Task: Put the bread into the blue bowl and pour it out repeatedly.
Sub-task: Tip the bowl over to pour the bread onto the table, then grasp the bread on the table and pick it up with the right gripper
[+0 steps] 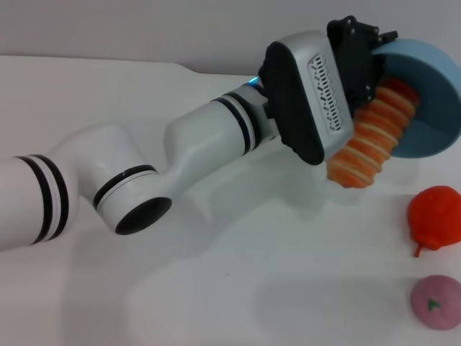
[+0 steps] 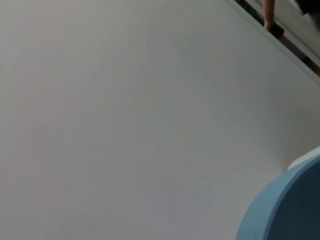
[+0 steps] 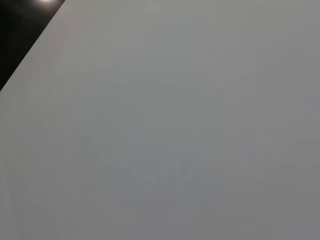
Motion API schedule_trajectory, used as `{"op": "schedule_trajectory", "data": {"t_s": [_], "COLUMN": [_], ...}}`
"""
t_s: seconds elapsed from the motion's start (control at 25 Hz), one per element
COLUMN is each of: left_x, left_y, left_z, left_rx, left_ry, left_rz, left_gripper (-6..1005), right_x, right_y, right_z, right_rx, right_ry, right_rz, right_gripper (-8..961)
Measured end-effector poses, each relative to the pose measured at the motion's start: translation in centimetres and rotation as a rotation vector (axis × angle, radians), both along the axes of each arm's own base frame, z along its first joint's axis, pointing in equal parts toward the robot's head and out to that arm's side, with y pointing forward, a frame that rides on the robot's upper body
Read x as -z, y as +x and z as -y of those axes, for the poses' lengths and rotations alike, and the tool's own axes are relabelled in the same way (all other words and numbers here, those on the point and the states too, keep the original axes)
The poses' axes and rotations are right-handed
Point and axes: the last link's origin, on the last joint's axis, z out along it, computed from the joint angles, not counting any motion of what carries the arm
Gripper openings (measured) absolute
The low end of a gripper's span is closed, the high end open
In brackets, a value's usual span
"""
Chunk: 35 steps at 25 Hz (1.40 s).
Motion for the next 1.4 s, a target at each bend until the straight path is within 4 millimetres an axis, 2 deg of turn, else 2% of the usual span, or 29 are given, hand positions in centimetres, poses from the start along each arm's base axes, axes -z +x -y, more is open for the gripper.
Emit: {"op": "schedule_trajectory", "data": {"t_s": [0.16,0.36,0.52,0.88,1.24,1.4], "left_x": [0.0,-1.6,-1.1,-0.8,-1.6,-2.6], "left_y": [-0.8,-1.1,-1.4,-1.8,-2.3,-2.8], "left_z": [0.8,1.8,2.0,2.4,0.8,-0.8], "left_rx": [0.02,-0.021,0.005,0.011,-0.106,-0.262], "left_ry": [0.029,0.074,0.087,0.084,0.075,0.076], "left_rz": [-0.012,0.135,0.065,0.058,0.111,0.183], "left_gripper": [0,0,0,-1,-1,0], "right_x": [1.0,1.1,1.1,1.4,1.9,2.3], "right_y": [-0.6,-0.7,-0.8,-1.3,-1.2,-1.4], "right_z": [-0.6,-0.9,-1.2,-1.8,-1.9,-2.7], "right_rx": [-0.015,-0.018,-0.011,-0.036,-0.026,-0.033], "right_ry": [-0.021,-0.02,-0.006,-0.027,-0.061,-0.111], "right_rz": [0.005,0.029,0.057,0.066,0.077,0.091], "right_gripper": [331,331,331,331,331,332]}}
